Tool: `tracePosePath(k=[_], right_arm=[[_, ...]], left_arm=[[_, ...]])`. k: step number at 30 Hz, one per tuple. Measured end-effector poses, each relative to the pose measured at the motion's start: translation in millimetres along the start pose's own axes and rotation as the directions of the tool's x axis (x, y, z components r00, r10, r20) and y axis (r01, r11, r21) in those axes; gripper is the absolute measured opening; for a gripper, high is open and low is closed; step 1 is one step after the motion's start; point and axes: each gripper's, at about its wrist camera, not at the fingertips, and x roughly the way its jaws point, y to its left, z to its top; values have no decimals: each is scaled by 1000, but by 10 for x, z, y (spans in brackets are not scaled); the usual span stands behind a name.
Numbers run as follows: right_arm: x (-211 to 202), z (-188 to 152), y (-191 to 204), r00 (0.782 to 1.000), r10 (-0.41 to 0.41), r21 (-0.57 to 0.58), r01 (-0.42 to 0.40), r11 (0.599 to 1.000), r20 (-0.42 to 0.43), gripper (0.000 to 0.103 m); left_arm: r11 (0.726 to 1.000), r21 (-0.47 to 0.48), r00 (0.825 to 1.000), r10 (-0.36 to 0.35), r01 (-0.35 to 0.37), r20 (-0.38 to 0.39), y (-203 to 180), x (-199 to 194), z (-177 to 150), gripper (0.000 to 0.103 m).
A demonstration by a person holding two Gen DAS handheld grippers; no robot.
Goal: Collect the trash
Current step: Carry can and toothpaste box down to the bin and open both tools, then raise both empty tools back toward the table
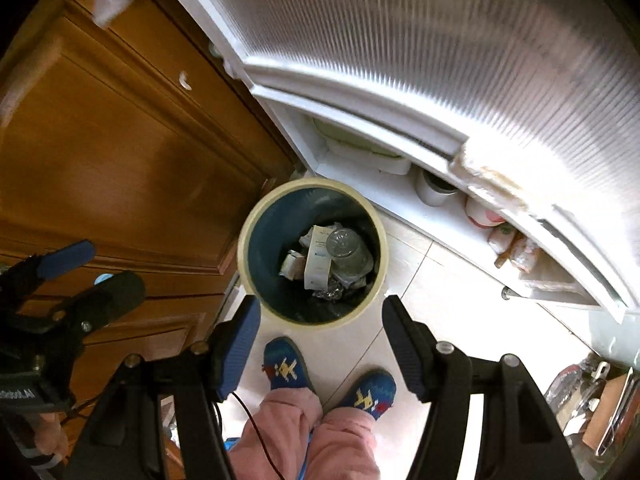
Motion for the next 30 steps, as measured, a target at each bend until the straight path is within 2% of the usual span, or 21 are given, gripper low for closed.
tracePosePath(k=[9,17,24,30], right_arm=[[-957,-13,208,998,18,-18,-17,1000,66,64],[-1756,68,384,988,36,-56,-28,998,151,64],[-2410,128,551,969,46,-89,-25,996,241,64],[-2943,160,738,940,29,-118,12,993,340,64]], left_arm=[[1000,4,998,9,-9,55,-184,-1109,44,99],[999,-41,994,-31,35,104,-142,-1997,121,99],[999,-18,985,-38,42,167,-183,-2688,251,99],[998,48,968,-42,31,247,-284,-3204,358,99]])
